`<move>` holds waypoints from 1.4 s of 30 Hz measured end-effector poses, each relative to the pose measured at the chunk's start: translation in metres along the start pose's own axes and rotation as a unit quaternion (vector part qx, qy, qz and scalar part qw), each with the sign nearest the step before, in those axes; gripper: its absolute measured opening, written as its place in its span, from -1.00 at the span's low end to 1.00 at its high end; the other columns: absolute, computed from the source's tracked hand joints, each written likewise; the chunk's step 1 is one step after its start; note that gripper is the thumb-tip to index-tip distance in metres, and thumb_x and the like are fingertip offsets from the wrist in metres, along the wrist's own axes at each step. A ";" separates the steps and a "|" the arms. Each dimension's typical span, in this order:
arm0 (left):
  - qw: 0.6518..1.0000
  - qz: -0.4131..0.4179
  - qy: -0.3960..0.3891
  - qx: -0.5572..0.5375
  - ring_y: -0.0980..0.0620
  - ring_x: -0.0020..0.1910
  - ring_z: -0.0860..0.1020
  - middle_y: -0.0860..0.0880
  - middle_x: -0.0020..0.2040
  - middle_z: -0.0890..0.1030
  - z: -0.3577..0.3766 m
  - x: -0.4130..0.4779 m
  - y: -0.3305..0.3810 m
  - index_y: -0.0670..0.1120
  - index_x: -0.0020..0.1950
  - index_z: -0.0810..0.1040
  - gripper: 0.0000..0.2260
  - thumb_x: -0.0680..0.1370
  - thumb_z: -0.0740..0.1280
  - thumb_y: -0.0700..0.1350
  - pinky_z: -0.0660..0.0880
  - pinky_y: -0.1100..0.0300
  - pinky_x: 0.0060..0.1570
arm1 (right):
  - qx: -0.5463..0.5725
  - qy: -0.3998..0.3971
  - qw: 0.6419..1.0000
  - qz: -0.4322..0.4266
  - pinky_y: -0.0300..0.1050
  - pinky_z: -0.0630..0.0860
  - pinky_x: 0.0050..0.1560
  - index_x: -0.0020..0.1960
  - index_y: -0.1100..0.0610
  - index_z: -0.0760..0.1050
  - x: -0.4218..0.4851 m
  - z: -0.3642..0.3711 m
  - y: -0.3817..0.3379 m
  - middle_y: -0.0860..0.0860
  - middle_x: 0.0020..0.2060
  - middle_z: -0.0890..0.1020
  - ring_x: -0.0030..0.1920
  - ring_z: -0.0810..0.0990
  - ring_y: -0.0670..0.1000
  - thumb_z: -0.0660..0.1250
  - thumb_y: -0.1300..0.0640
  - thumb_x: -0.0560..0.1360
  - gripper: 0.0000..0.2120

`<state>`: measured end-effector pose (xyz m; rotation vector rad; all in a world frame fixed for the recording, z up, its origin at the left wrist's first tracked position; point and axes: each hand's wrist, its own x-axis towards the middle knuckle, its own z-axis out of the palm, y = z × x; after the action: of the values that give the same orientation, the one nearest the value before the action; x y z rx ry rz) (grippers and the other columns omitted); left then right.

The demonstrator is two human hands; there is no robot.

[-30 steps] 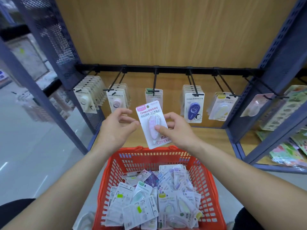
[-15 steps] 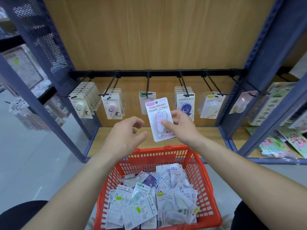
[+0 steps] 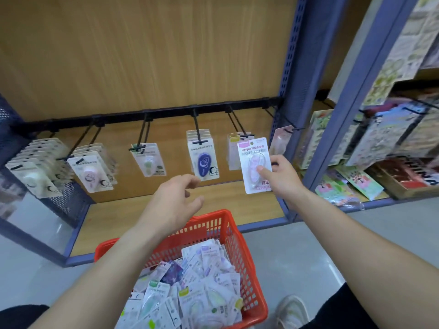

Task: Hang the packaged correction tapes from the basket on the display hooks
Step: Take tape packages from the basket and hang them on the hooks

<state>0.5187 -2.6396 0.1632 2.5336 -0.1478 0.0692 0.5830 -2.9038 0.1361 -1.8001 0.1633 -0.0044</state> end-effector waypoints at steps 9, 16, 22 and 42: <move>1.000 -0.012 0.022 -0.017 0.16 0.02 0.59 0.15 0.17 0.58 -0.022 0.011 0.016 0.08 0.30 0.54 -0.70 0.58 0.42 0.02 0.46 0.20 0.02 | 0.005 -0.069 0.997 -0.046 -0.26 0.59 -0.18 0.21 0.02 0.46 -0.019 0.012 -0.029 -0.05 0.08 0.69 0.04 0.70 -0.09 0.38 0.13 0.61 -0.79; 0.996 -0.031 0.080 -0.025 0.12 0.00 0.61 0.09 0.12 0.62 -0.094 -0.007 -0.002 0.00 0.29 0.57 -0.69 0.56 0.45 -0.04 0.56 0.08 0.07 | 0.021 -0.112 0.989 -0.095 -0.14 0.62 -0.16 0.18 0.06 0.47 -0.037 0.067 -0.115 -0.05 0.05 0.72 0.00 0.72 -0.05 0.43 0.13 0.57 -0.77; 0.988 -0.041 0.151 -0.011 0.16 0.01 0.60 0.11 0.14 0.62 -0.192 -0.031 -0.030 0.04 0.29 0.55 -0.69 0.56 0.44 -0.03 0.53 0.17 0.02 | 0.027 -0.149 0.976 -0.159 -0.09 0.66 -0.16 0.16 0.06 0.47 -0.048 0.129 -0.217 -0.03 0.04 0.71 0.01 0.72 -0.01 0.45 0.20 0.52 -0.74; 0.943 -0.084 0.320 0.021 0.16 -0.08 0.61 0.11 0.09 0.62 -0.411 -0.045 -0.148 0.05 0.27 0.57 -0.69 0.54 0.46 -0.04 0.54 0.05 0.12 | 0.007 -0.229 0.936 -0.268 0.08 0.66 0.04 0.12 0.01 0.51 -0.044 0.380 -0.428 0.07 0.07 0.70 0.04 0.70 0.08 0.48 0.14 0.53 -0.78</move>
<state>0.4851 -2.2804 0.4141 2.4179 0.3310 0.8201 0.6209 -2.4349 0.4650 -1.7317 -0.6600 0.0250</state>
